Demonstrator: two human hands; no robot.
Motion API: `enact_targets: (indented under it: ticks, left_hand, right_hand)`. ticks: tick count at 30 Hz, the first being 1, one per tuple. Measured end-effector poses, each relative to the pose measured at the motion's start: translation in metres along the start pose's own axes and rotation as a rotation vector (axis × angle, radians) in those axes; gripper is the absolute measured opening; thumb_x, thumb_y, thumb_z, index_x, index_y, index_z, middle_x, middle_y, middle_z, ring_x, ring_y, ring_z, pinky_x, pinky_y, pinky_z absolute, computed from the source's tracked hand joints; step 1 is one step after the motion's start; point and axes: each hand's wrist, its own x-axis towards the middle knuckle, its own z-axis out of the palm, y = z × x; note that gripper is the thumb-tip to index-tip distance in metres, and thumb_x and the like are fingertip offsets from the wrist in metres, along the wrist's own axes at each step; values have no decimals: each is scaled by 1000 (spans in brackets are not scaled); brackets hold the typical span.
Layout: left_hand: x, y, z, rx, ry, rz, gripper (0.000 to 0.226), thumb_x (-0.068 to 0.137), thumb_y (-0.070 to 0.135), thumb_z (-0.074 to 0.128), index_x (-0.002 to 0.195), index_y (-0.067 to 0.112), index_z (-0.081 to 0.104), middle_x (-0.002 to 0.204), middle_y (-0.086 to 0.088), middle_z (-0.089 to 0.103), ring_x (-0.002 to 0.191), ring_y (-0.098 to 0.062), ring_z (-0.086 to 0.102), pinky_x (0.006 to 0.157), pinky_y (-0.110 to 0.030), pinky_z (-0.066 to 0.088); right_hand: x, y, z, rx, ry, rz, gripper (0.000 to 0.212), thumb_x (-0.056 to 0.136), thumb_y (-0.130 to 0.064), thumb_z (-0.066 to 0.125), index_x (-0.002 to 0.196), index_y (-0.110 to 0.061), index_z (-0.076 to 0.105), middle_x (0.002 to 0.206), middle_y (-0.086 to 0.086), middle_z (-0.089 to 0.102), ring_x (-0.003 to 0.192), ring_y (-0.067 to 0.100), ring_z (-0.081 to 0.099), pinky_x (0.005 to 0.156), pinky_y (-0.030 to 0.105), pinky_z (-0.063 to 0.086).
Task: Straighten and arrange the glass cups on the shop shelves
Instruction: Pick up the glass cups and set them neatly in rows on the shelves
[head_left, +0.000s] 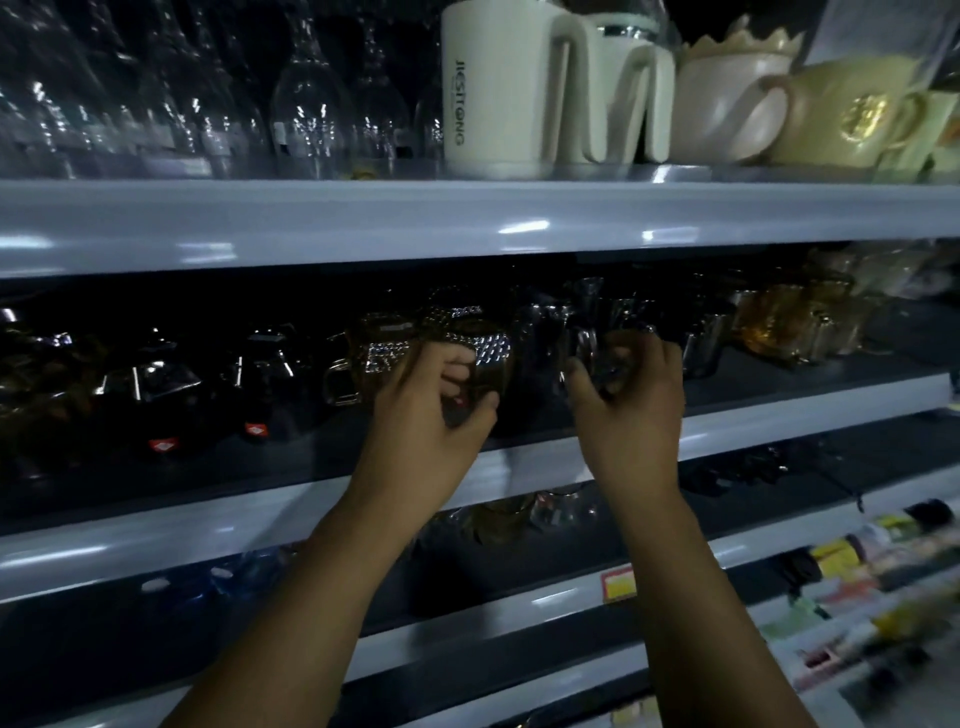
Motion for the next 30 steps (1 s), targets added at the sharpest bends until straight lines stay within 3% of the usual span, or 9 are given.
enact_targets:
  ticks: [2,5,7,10,17,20,23,27,30]
  left_hand:
    - [2,3,7,-17,-6,-22,30,85,24,77,111,24,62,106,10,62,93,-5,61,83,-25,54]
    - [4,6,18,-45,-12,-73,29,86,24,77,110,26,63,106,9,65,95,-8,63,85,-32,56]
    - [6,11,27,-39,-11,-92,29,86,23,77,111,27,63,106,8,65,96,-7,63,86,-32,56]
    - [7,20,43,-24,-7,-105,29,87,22,76,113,25,63,106,11,64,97,-6,63,87,-30,55]
    - [8,38,76,-12,-50,-175,35,89,27,74,121,25,61,118,14,64,105,-3,63,93,-34,56]
    - [9,46,90,-4,-29,-184,34,89,26,74,120,25,62,117,14,64,104,-1,62,93,-31,55]
    - [10,52,104,4,6,-177,31,89,24,74,118,26,62,116,13,63,102,0,61,89,-26,55]
    - [12,63,125,84,45,-148,36,88,28,75,121,27,62,118,12,61,93,1,61,74,-7,47]
    - [20,67,139,153,123,-204,50,85,34,80,128,18,61,110,8,65,84,-3,63,67,-5,44]
  right_hand:
    - [15,9,-1,64,-70,137,26,89,-28,75,107,-19,59,107,1,55,88,13,58,70,7,41]
    - [36,17,-2,210,-195,296,18,89,-27,76,96,-20,61,93,-1,68,81,23,69,71,31,56]
    - [45,20,-4,195,-319,287,12,92,-24,73,91,-17,64,85,-1,70,70,24,71,61,29,57]
    - [50,24,-7,204,-406,252,12,96,-19,68,86,-16,64,79,3,70,50,11,65,44,21,49]
    - [57,46,-23,252,-456,190,3,99,-15,63,102,-13,64,83,4,69,52,12,65,47,25,54]
    - [64,58,-39,276,-294,120,7,96,-15,66,94,-22,65,82,0,69,63,14,68,55,31,57]
    - [79,74,-48,139,-117,-57,8,91,-16,69,99,-16,66,94,2,66,83,14,64,74,36,57]
    - [98,74,-42,111,-332,52,19,91,-29,71,97,-13,62,89,3,68,72,23,70,64,42,60]
    - [102,74,-36,66,-466,115,26,95,-31,67,88,-6,61,75,9,69,54,22,67,51,41,59]
